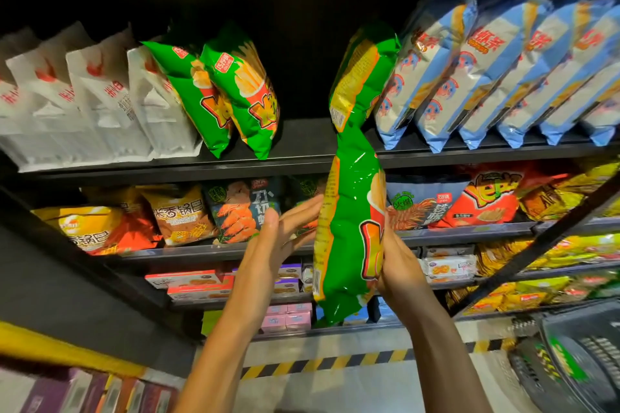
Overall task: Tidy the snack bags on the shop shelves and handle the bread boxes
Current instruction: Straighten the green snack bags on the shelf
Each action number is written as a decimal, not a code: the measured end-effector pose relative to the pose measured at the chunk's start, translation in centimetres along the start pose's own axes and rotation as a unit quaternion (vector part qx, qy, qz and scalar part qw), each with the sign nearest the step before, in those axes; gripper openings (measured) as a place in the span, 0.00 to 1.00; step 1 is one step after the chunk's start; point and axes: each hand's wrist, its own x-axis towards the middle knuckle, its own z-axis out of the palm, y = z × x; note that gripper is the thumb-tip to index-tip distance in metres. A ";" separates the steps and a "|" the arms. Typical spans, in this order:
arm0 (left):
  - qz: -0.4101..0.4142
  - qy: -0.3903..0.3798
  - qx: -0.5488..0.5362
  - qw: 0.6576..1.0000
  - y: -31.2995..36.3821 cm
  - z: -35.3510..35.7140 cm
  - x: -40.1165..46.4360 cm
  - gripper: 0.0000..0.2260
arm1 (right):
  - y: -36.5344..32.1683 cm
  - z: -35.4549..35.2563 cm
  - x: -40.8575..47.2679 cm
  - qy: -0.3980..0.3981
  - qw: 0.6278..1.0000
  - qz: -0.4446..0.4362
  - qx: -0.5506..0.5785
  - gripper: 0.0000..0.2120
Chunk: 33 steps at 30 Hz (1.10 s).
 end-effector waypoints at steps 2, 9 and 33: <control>0.002 -0.006 0.007 1.000 -0.3 -0.3 0.2 0.28 | 0.0 0.1 -0.1 -0.006 1.000 -0.005 0.000 0.27; -0.007 0.005 0.052 0.999 -0.3 -0.2 -0.2 0.23 | 0.2 -0.2 -0.1 -0.006 0.999 -0.036 0.023 0.32; -0.092 0.198 -0.147 0.965 -2.6 -1.1 0.1 0.38 | -2.2 0.7 -3.2 -0.174 0.961 -0.189 -0.100 0.34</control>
